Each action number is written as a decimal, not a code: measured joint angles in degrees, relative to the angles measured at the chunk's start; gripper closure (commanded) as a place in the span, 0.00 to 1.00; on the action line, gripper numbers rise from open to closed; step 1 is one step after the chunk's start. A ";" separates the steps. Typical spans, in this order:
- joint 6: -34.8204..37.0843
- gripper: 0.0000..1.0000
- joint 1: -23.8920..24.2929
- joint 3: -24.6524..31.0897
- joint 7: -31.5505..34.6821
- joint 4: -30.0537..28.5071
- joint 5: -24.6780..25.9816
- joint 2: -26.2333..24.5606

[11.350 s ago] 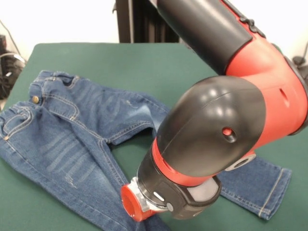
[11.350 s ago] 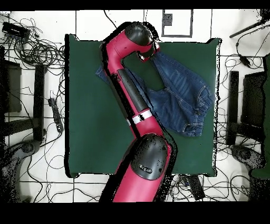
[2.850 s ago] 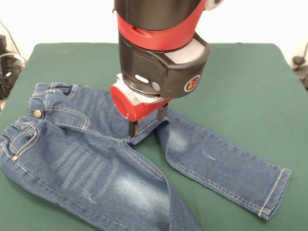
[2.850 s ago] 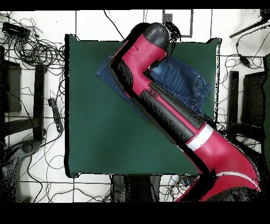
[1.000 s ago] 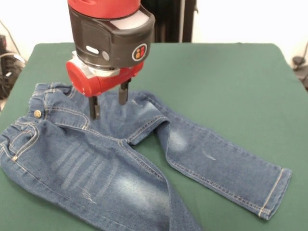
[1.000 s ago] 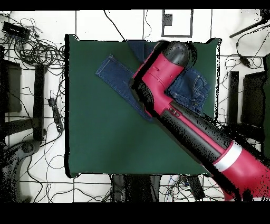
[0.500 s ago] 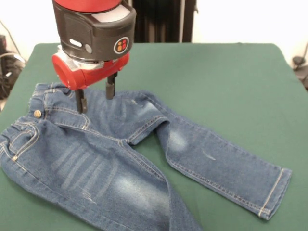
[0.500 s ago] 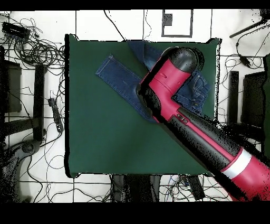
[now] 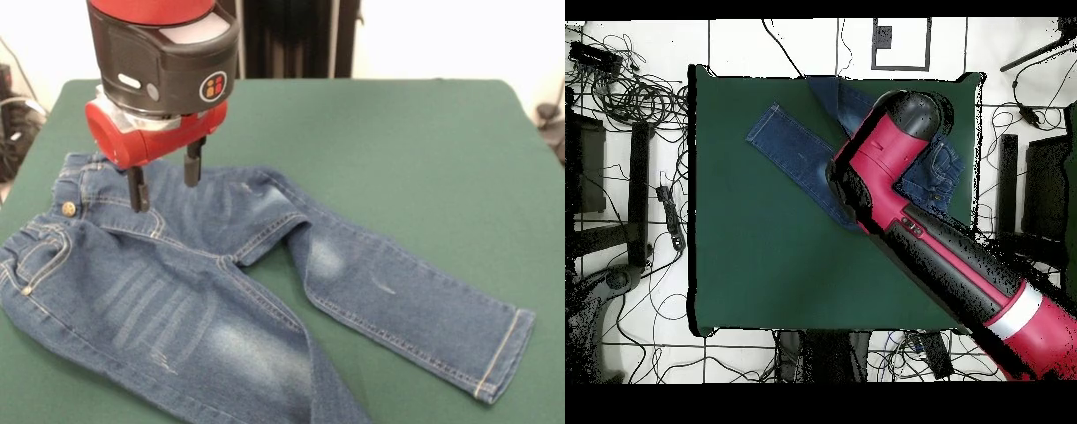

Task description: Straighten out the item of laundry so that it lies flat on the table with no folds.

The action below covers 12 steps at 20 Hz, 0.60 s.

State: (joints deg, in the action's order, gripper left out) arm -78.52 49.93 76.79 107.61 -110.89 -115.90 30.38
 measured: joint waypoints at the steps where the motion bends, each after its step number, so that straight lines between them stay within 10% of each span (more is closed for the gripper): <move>1: 0.12 0.00 0.05 -0.06 0.00 -0.09 -0.01 0.02; 12: 2.08 0.00 3.43 -0.08 -0.01 -3.40 0.00 2.12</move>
State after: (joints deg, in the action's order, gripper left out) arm -76.45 53.36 76.71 107.60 -114.29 -115.90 32.49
